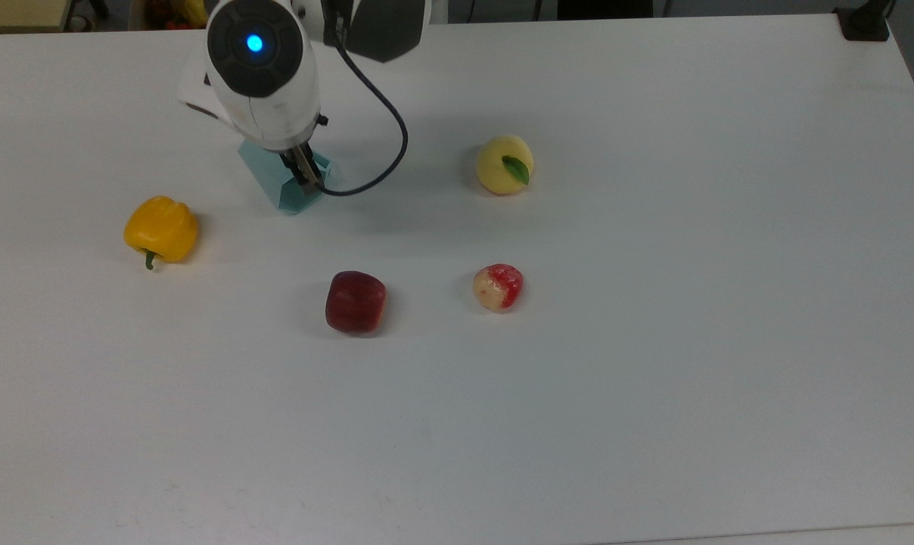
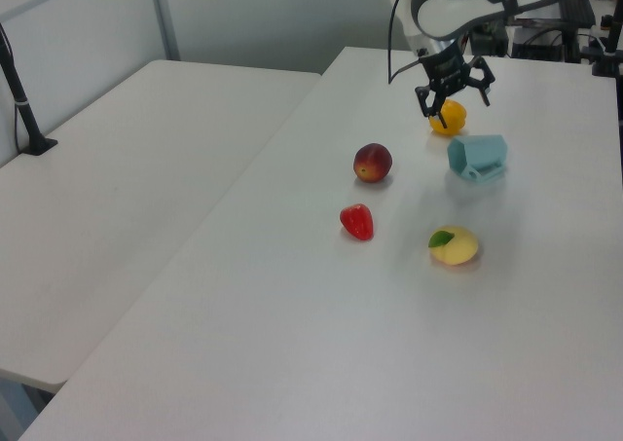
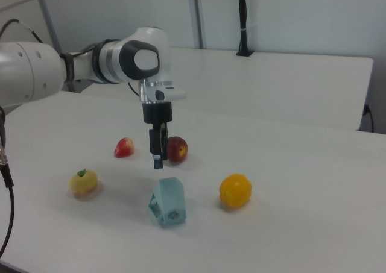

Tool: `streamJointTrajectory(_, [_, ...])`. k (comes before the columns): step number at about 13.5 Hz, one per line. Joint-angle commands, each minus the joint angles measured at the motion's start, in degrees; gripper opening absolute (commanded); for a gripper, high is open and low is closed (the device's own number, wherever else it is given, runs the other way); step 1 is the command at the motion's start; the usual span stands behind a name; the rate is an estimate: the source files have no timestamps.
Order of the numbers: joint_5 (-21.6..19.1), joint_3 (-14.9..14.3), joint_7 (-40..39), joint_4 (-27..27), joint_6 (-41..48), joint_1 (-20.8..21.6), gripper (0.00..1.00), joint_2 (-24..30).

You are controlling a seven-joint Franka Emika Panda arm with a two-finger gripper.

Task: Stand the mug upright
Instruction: 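Move the gripper over the tipped light-blue mug and lower it, then close the gripper on the mug's rim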

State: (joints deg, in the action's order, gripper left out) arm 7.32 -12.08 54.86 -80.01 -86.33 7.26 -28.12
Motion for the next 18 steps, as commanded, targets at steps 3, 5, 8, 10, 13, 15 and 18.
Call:
streamJointTrajectory(3, [-0.38, -0.13, 2.0, -1.64, -6.3, 0.47, 1.0, -1.76])
streamJointTrajectory(5, [-0.11, -0.05, 1.56, -3.74, -6.22, 0.56, 1.0, -1.68])
streamJointTrajectory(8, [2.08, 0.22, -0.72, -7.0, -6.05, 0.56, 1.0, -1.33])
streamJointTrajectory(10, [3.49, 0.22, -2.74, -8.76, -6.04, 0.39, 1.0, -1.15])
streamJointTrajectory(13, [6.48, 0.22, -4.67, -11.31, -6.13, 0.47, 0.91, -0.88])
streamJointTrajectory(15, [7.62, 0.13, -6.34, -11.75, -6.22, 0.3, 0.65, -0.62])
streamJointTrajectory(18, [8.33, -0.22, -6.79, -12.37, -6.31, 0.56, 0.0, 0.08])
